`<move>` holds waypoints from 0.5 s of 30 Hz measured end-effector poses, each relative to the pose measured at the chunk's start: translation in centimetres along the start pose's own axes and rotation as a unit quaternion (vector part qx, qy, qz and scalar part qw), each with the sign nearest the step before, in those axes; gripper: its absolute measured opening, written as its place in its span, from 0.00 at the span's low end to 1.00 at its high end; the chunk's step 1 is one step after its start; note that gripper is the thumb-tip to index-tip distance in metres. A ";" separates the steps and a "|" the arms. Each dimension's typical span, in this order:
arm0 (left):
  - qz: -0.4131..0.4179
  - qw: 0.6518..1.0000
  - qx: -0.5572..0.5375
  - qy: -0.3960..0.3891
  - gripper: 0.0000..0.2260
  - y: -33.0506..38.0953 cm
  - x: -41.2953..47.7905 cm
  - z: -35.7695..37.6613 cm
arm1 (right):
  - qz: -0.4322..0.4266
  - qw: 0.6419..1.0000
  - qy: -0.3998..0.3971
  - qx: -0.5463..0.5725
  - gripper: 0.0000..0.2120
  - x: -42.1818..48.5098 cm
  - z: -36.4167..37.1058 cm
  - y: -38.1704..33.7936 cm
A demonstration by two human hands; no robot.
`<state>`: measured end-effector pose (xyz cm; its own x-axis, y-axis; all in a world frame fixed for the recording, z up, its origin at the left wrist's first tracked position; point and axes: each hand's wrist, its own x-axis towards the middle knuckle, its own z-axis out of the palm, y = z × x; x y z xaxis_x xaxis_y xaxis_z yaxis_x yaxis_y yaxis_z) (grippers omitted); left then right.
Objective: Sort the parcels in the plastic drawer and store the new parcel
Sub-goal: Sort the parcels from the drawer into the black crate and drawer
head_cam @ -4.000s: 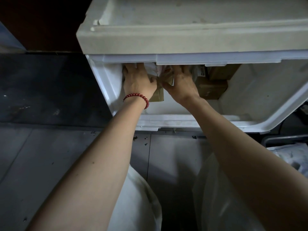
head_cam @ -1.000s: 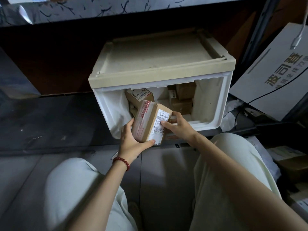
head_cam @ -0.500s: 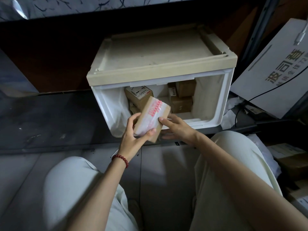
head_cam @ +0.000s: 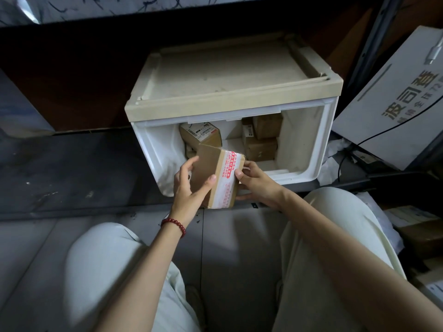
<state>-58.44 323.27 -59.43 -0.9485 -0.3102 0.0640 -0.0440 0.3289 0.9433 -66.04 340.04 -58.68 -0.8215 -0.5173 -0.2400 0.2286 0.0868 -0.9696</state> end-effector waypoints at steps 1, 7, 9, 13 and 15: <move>-0.022 1.000 -0.016 0.000 0.32 0.1 0.0 0.0 | 0.002 1.000 -0.002 0.007 0.16 0.0 0.1 -0.1; -0.090 0.996 -0.024 0.000 0.47 -0.2 0.2 -0.1 | -0.001 0.999 -0.014 0.029 0.12 -0.1 0.5 -0.2; -0.078 0.997 -0.030 -0.003 0.42 -0.2 0.2 0.1 | 0.004 0.999 -0.023 0.038 0.11 -0.1 0.5 -0.3; -0.062 0.998 -0.030 -0.001 0.38 -0.2 0.1 0.0 | 0.004 0.998 -0.027 0.050 0.11 -0.3 0.5 -0.5; -0.061 0.998 -0.027 -0.004 0.39 -0.2 0.2 -0.1 | 0.002 0.998 -0.024 0.056 0.13 -0.4 0.6 -0.7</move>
<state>-58.60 323.08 -59.63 -0.9394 -0.3385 -0.0538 -0.1419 0.2411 0.9601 -65.55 339.70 -57.90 -0.7945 -0.5582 -0.2391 0.2912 -0.0048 -0.9567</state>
